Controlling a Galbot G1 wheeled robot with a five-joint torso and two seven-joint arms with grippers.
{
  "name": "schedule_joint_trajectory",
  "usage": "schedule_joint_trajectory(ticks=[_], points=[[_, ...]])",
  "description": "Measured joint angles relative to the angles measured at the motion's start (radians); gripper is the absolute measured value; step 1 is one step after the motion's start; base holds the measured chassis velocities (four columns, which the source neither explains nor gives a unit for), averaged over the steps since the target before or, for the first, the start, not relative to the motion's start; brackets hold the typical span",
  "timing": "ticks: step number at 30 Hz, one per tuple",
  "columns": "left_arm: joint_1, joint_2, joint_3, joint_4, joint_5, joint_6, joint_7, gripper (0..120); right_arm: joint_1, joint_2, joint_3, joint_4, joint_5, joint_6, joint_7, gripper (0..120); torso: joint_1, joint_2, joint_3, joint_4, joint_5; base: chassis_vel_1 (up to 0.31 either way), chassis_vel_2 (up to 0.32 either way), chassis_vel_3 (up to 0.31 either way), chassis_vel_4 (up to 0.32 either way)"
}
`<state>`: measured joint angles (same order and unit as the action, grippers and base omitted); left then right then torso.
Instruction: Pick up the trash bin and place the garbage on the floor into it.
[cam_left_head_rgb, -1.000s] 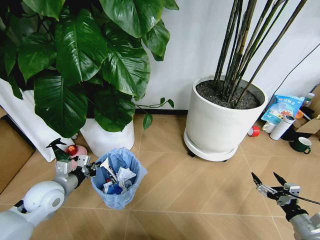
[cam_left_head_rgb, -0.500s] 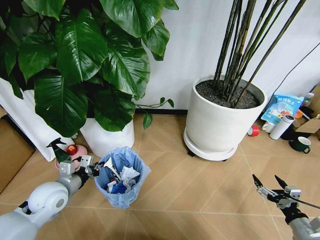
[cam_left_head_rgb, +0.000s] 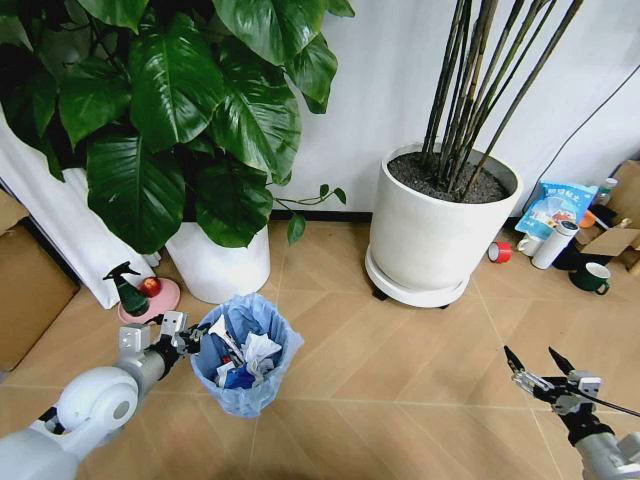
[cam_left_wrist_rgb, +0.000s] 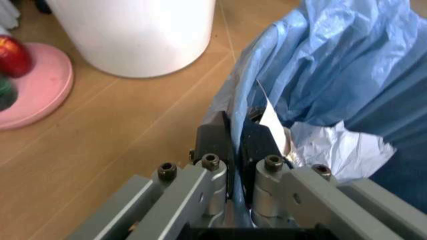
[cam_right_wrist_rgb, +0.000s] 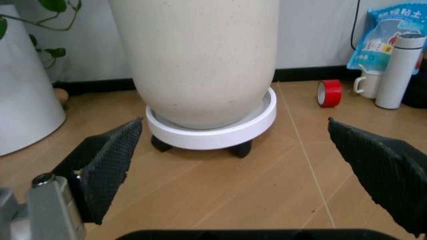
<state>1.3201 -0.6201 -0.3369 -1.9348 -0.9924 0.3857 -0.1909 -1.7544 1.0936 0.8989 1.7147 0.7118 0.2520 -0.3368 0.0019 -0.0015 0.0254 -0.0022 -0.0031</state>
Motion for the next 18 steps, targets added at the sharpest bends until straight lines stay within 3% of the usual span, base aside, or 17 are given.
schedule_joint_trajectory(ticks=[18], points=[[-0.038, 0.014, 0.013, 0.006, -0.012, 0.001, -0.001, 0, -0.003, -0.009, 0.006, -0.004, -0.006, 0.01, -0.015, 100, 0.0, 0.0, 0.0, -0.0003, -0.0001, 0.132, -0.14, -0.139, 0.134]])
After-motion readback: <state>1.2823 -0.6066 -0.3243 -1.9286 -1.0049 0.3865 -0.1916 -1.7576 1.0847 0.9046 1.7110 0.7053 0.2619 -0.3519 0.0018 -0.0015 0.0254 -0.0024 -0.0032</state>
